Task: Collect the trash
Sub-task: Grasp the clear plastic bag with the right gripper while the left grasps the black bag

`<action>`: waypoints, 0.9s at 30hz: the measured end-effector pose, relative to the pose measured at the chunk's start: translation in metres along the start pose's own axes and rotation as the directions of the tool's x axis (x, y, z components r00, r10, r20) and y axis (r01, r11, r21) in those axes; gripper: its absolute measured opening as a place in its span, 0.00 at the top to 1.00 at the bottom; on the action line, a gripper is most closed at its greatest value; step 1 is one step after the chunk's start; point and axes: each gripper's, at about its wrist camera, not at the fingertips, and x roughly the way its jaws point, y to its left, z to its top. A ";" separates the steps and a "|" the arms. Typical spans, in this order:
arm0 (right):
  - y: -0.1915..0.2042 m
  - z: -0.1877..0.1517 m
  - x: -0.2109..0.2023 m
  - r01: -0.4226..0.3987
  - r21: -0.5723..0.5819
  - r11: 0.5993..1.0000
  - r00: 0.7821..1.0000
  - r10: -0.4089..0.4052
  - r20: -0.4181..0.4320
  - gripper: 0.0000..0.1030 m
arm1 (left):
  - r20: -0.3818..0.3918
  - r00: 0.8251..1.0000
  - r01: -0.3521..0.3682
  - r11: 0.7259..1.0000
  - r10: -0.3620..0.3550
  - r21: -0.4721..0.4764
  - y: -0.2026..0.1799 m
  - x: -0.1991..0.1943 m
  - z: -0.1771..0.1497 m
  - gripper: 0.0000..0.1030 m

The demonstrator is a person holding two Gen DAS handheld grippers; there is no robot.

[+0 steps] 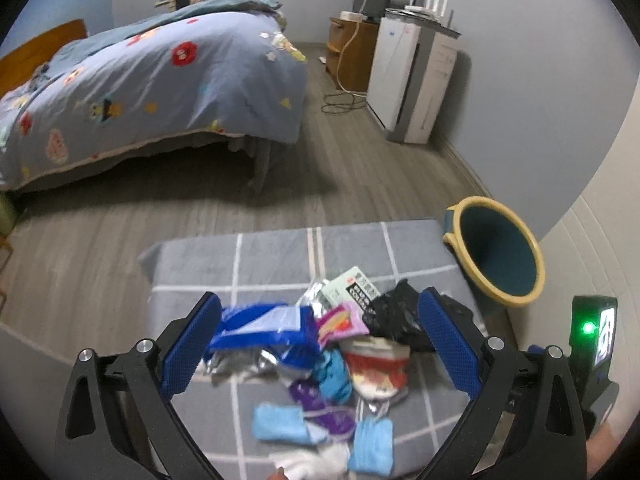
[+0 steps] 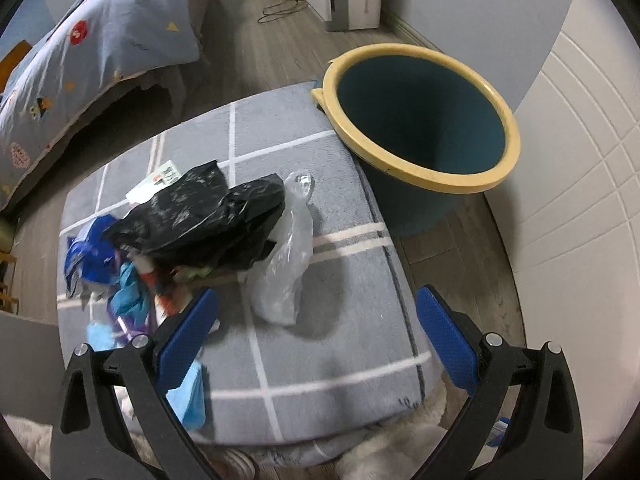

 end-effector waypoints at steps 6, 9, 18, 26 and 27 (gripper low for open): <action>0.005 0.000 0.031 -0.048 -0.030 0.998 0.997 0.046 -0.056 0.20 | -0.067 0.998 0.022 0.997 -0.017 0.074 -0.014 0.034 0.004 0.08; -0.001 0.004 0.044 -0.082 -0.008 0.997 0.994 0.081 -0.076 0.35 | -0.080 0.996 0.048 0.996 -0.043 0.071 -0.016 0.042 0.006 0.08; -0.008 0.003 0.050 -0.159 0.017 0.987 0.982 0.160 -0.102 0.89 | -0.204 0.967 0.191 0.967 -0.155 0.171 -0.056 0.072 -0.009 0.35; -0.043 0.017 0.046 -0.205 0.129 0.970 0.977 0.211 -0.039 0.92 | -0.273 0.950 0.241 0.910 -0.151 0.337 -0.097 0.087 -0.035 0.49; -0.051 0.019 0.046 -0.211 0.162 0.964 0.975 0.220 -0.035 0.92 | -0.274 0.950 0.240 0.907 -0.147 0.345 -0.098 0.088 -0.035 0.49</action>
